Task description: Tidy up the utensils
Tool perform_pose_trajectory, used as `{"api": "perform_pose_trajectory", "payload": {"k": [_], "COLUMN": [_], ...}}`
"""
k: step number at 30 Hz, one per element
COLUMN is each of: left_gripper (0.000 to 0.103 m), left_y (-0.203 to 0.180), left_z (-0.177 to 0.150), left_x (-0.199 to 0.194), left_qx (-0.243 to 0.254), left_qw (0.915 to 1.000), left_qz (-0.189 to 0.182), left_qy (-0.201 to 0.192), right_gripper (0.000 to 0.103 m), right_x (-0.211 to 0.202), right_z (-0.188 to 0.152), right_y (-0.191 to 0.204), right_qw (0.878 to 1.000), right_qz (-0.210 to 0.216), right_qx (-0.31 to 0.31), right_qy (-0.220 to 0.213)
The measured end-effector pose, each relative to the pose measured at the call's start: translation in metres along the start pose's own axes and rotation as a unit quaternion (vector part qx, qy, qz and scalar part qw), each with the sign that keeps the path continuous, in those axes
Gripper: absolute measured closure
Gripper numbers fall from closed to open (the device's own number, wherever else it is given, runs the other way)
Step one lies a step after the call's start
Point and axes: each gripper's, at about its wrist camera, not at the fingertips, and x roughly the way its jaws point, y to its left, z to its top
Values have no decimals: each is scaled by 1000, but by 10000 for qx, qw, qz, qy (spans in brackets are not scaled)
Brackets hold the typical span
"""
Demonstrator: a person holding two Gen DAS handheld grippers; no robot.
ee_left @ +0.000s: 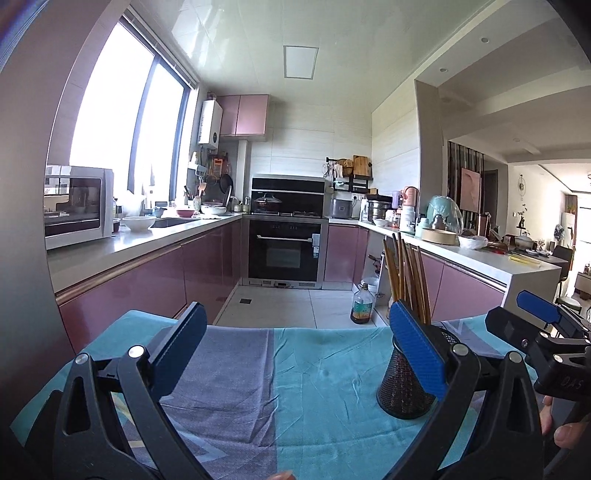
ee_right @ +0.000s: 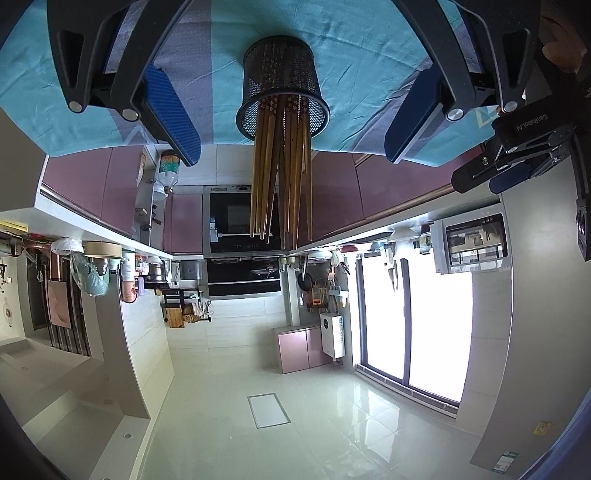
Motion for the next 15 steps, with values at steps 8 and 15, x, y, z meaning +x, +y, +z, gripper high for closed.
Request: {"api": "perform_pose_trajectory", "payload": {"k": [8,15], "left_gripper": [6,6], "left_y": [-2,-2], "left_z": [-1,-1], "left_x": [-3,-3], "left_qx": [58,56], "left_qw": [10000,10000], "left_qz": [58,43], "left_qy": [-53,-28], "right_gripper": [7,7], "right_x": [-3,-5], "right_z": [-1,0], "right_y": [1,1], "right_qw": [10000,9999], "right_qz": [-16,-17], "right_qx": [49,76], "right_qy": [-55,-68]}}
